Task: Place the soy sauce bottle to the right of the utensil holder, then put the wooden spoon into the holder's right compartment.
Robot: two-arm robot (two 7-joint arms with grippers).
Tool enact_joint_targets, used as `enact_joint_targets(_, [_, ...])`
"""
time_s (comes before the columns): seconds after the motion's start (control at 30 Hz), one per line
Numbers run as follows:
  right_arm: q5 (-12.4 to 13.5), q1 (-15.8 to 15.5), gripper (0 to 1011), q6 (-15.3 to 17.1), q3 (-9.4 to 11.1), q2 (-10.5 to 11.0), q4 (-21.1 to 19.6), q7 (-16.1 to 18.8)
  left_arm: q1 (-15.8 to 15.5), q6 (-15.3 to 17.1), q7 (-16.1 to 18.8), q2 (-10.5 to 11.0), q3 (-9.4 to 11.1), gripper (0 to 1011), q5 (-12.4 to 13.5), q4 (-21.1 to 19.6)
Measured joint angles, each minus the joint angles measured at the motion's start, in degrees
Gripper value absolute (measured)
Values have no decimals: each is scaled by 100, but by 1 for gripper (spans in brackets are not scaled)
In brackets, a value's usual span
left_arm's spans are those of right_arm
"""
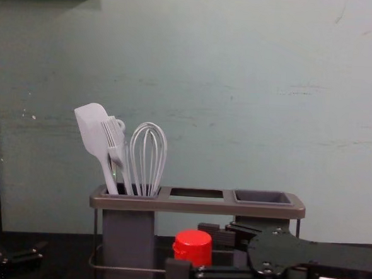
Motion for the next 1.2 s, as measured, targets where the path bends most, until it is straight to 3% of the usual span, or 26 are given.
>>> enact_joint_targets(0.23, [-56, 145, 1003, 38, -124, -111, 136, -24, 0, 0, 0, 0, 0, 1005, 0, 0])
enact_joint_targets(0.57, [-46, 135, 967, 34, -113, -102, 126, -25, 0, 0, 0, 0, 0, 1005, 0, 0])
enact_joint_targets(0.73, [-40, 132, 865, 32, -109, -100, 123, -26, 0, 0, 0, 0, 0, 1005, 0, 0])
enact_joint_targets(1.2, [-30, 125, 421, 26, -100, -93, 114, -28, 0, 0, 0, 0, 0, 1005, 0, 0])
